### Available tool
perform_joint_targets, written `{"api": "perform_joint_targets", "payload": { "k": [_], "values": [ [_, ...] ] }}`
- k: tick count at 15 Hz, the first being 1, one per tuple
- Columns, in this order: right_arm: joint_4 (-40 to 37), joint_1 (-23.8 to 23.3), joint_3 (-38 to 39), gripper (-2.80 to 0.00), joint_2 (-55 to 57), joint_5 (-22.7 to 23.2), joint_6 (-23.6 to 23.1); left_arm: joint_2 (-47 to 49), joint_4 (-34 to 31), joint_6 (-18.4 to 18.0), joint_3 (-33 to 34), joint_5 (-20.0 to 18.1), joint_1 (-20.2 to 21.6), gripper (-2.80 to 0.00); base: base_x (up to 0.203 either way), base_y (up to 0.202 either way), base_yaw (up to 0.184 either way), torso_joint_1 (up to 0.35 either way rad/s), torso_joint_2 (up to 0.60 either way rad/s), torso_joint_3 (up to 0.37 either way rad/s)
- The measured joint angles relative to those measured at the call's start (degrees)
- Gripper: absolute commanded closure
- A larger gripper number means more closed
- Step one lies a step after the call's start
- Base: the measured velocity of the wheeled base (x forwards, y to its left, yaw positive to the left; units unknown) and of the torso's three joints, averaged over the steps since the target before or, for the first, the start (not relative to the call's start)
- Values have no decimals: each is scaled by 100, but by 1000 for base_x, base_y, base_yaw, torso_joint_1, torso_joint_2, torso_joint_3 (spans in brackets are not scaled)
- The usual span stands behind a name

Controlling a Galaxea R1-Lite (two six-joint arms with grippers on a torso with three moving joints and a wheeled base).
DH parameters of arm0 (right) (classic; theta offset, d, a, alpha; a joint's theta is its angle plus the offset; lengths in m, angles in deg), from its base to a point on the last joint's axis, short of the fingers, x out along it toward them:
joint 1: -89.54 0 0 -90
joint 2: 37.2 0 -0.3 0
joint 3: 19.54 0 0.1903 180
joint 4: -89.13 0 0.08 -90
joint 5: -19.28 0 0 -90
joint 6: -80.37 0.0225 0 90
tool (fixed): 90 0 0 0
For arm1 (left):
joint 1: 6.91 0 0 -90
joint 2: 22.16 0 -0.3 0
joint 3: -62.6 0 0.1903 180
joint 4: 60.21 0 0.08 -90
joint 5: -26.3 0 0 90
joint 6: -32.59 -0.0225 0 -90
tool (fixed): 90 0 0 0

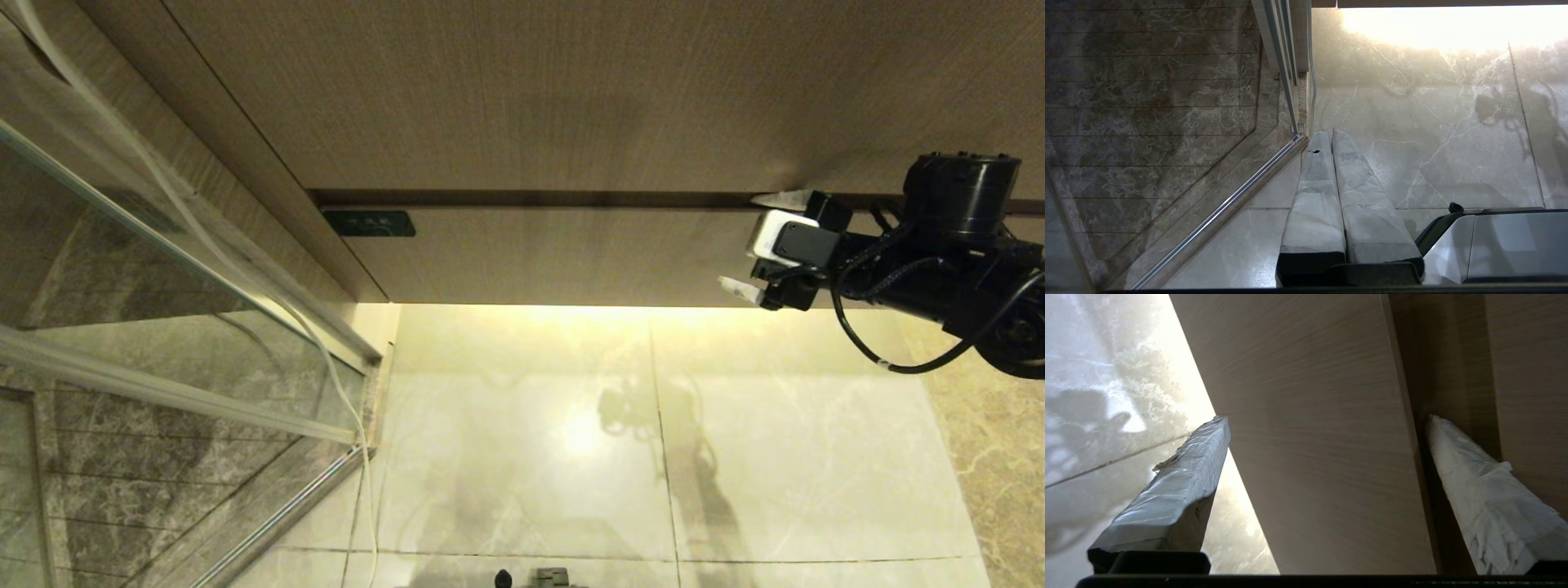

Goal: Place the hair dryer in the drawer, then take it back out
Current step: Pull open the drawer

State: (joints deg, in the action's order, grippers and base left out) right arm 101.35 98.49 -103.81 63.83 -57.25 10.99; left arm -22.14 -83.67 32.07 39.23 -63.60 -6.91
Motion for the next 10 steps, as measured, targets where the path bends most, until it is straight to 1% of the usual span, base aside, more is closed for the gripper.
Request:
{"api": "perform_joint_targets", "payload": {
  "k": [2, 6, 8, 10],
  "values": [
    [152, 0, -6, -280, 113, 3, 0, 0, 0, 0, 0, -5, 0, 0, 0, 0, 0, 0, 0, 0],
    [178, -2, 58, -280, 245, -11, 2, 0, 2, 0, 0, -2, 0, 0, 0, 0, 0, 0, 0, 0],
    [-37, 0, 68, -280, 288, -14, 2, 0, 0, 0, 0, -2, 0, 0, 0, 0, 0, 0, 0, 0],
    [-453, 0, 64, -280, 288, -17, 2, 0, 0, 0, 0, -1, 0, 0, 0, 0, 0, 0, 0, 0]
  ]
}}
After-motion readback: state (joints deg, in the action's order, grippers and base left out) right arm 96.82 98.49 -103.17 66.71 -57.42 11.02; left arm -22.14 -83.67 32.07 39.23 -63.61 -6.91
